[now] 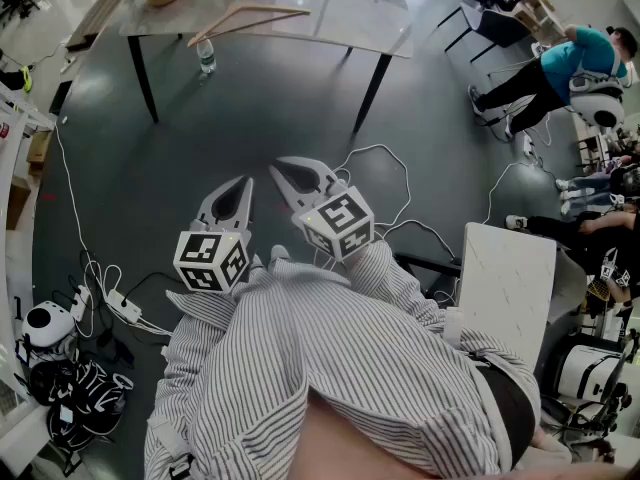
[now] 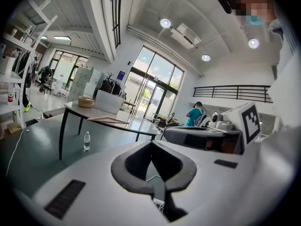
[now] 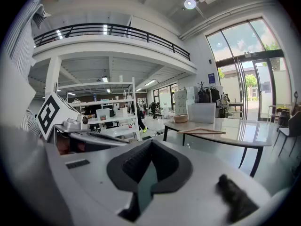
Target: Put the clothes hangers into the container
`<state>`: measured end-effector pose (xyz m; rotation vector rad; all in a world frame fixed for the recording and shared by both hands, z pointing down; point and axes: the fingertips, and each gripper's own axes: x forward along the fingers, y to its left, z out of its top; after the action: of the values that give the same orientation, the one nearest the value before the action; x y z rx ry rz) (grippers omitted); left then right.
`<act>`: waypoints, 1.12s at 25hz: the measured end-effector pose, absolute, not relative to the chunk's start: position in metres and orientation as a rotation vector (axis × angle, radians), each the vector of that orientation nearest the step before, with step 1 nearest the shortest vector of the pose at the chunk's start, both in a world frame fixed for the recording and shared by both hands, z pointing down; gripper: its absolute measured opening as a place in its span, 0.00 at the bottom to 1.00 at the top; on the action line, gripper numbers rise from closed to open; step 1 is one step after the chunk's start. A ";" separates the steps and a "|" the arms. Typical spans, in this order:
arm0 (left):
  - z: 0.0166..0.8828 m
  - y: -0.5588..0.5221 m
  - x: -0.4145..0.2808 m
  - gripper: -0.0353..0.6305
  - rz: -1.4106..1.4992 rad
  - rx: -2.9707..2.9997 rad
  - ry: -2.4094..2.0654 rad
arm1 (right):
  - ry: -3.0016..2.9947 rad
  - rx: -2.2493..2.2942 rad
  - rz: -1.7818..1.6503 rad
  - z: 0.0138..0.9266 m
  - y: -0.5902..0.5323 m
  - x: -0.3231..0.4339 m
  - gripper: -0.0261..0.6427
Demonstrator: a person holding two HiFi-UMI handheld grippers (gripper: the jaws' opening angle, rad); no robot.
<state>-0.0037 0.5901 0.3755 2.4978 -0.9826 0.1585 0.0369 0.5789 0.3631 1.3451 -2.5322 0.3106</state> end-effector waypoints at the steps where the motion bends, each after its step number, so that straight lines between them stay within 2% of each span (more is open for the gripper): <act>1: 0.376 0.590 -0.005 0.07 0.165 2.498 -0.993 | -2.530 1.346 0.306 0.362 0.578 0.039 0.06; 12: 0.382 0.583 -0.010 0.07 0.180 2.485 -1.024 | -2.542 1.361 0.328 0.361 0.574 0.042 0.06; 28: 0.403 0.577 0.033 0.07 0.158 2.400 -1.006 | -2.561 1.325 0.457 0.386 0.564 0.090 0.06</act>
<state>0.0326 0.5766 0.4034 2.4004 -1.0059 0.1578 0.0900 0.5644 0.3858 1.3253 -2.5612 0.4573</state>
